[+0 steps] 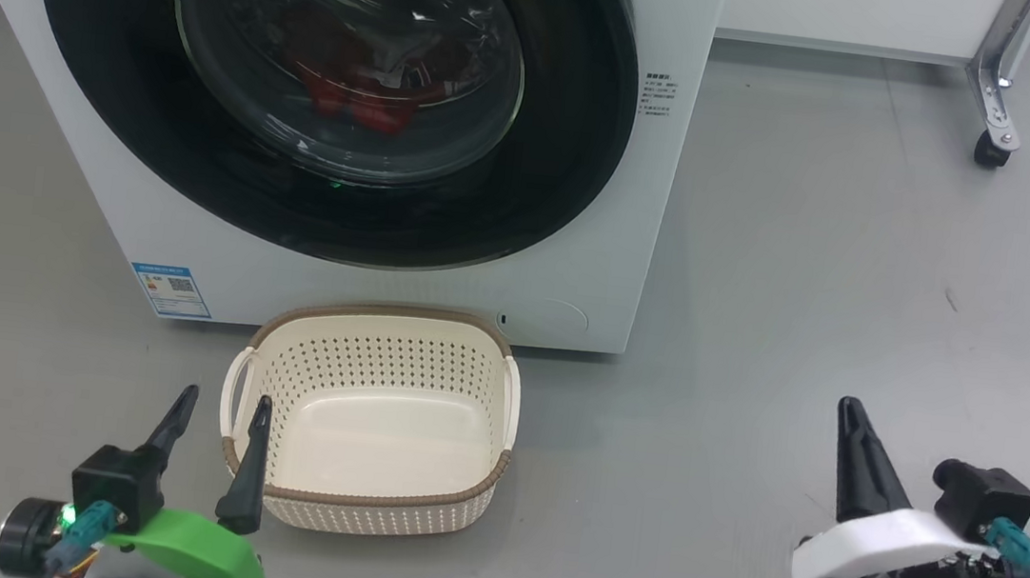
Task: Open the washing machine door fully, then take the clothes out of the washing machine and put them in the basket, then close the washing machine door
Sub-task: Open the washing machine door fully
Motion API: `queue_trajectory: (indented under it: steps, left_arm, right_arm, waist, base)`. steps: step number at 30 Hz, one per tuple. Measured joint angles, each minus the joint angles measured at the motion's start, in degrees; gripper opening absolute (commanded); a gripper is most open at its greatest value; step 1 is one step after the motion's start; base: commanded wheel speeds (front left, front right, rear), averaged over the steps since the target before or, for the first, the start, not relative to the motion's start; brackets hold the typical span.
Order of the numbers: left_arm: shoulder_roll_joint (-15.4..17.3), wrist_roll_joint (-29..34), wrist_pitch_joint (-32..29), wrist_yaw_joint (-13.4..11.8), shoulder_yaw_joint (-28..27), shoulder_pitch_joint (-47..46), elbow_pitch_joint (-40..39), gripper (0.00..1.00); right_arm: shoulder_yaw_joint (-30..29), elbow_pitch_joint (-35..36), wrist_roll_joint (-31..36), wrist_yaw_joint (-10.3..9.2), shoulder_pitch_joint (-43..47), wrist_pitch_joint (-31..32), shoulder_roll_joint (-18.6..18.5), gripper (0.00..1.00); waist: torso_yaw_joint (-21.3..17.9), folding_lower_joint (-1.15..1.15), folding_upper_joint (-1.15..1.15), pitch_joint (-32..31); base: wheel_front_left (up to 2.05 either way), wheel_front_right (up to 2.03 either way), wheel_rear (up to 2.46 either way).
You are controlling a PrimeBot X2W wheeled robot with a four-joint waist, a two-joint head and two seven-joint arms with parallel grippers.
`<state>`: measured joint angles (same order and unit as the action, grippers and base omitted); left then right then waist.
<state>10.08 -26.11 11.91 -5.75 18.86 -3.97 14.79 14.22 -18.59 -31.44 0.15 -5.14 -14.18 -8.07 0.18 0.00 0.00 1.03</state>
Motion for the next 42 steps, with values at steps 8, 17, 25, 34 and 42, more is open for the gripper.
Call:
queue_trajectory:
  steps: [8, 17, 25, 34, 42]
  left_arm:
    - [-0.21, 0.51, 0.33, 0.0, -0.04, -2.63, -2.69, 1.0]
    - [-0.49, 1.89, 0.79, -0.01, 0.03, -6.26, -5.63, 1.0]
    - [-1.37, 2.58, 1.2, -0.01, 0.43, -8.82, -7.76, 1.0]
    - [-2.3, 3.02, 1.29, -0.01, 1.36, -12.22, -9.5, 1.0]
    - [-3.98, 3.53, 1.35, 0.56, 2.75, -15.86, -9.76, 1.0]
  right_arm:
    - [-6.2, 1.48, -14.75, 4.08, -3.48, 1.66, 4.41, 0.0]
    - [-14.14, 1.48, -37.38, 5.32, -10.62, 10.1, 5.39, 0.0]
    - [-19.29, 1.51, -49.12, 4.52, -20.17, 17.13, 5.11, 0.0]
    - [-20.07, 1.42, -51.37, 1.04, -30.17, 22.86, 2.65, 0.0]
    - [-19.74, 1.1, -52.71, -1.64, -39.6, 27.48, -0.41, 0.0]
  waist:
    - [0.48, 0.0, 0.0, 2.81]
    - [1.77, 0.0, 0.0, 7.24]
    - [3.42, 0.0, 0.0, 11.96]
    - [5.54, 0.0, 0.0, 17.38]
    - [8.12, 0.0, 0.0, 22.81]
  base:
    - [0.0, 0.0, 0.0]
    - [0.0, 0.0, 0.0]
    - [0.0, 0.0, 0.0]
    - [0.0, 0.0, 0.0]
    - [0.0, 0.0, 0.0]
